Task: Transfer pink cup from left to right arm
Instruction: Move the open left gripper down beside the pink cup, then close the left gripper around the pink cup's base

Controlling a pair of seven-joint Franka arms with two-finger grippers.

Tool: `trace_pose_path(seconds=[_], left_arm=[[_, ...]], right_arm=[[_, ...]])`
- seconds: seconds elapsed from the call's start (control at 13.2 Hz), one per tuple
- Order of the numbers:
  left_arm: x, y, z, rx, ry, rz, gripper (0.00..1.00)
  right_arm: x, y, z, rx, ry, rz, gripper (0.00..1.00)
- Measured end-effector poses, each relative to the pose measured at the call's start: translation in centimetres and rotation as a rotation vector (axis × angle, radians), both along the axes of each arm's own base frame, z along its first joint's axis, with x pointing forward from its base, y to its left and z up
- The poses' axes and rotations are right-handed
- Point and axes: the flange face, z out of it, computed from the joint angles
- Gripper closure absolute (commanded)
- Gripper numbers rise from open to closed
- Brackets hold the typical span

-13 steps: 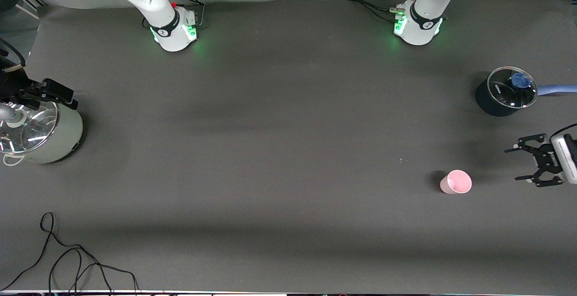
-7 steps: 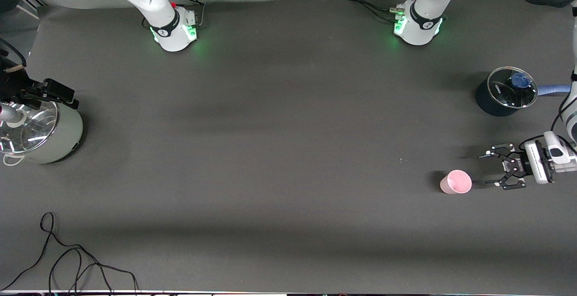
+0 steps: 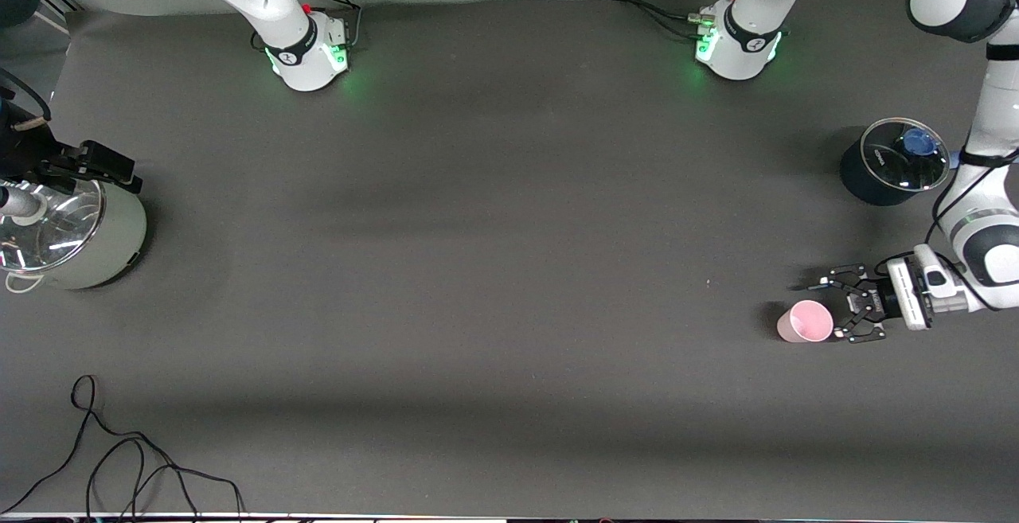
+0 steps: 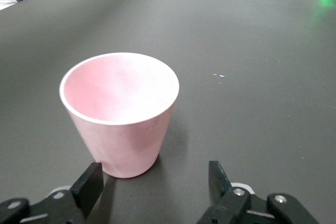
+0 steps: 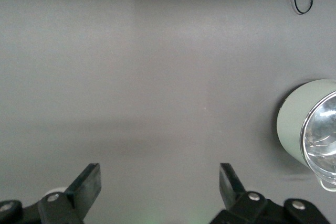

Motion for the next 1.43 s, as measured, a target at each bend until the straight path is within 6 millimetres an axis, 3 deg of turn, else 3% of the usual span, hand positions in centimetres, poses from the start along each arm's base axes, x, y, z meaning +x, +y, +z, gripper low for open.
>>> trace_pose_path(seconds=[0.38,0.83,1.06,1.28,1.36,1.43], left_arm=[[0.3,-1.0,-0.6,-0.048,-0.049,0.008,0.06],[2.0,-3.5,0.4,-0.099,-0.089,0.018,0.04],[2.6,-5.6,-0.4,-0.109,-0.087,0.023,0.05],[2.6,-5.8,-1.4,-0.114,-0.079,0.028,0.04],[2.6,-5.7,-1.7,-0.109,-0.078,0.034,0.08],[2.5,-5.6,-2.2,-0.105,-0.077,0.038,0.31]], right_arm=[[0.0,0.0,0.0,0.0,0.0,0.0,0.0],[0.0,0.0,-0.1,0.0,0.003,0.0,0.0],[0.0,0.0,-0.1,0.0,0.003,0.0,0.0],[0.0,0.0,-0.1,0.0,0.003,0.0,0.0],[0.0,0.0,-0.1,0.0,0.003,0.0,0.0],[0.0,0.0,-0.1,0.0,0.003,0.0,0.0]])
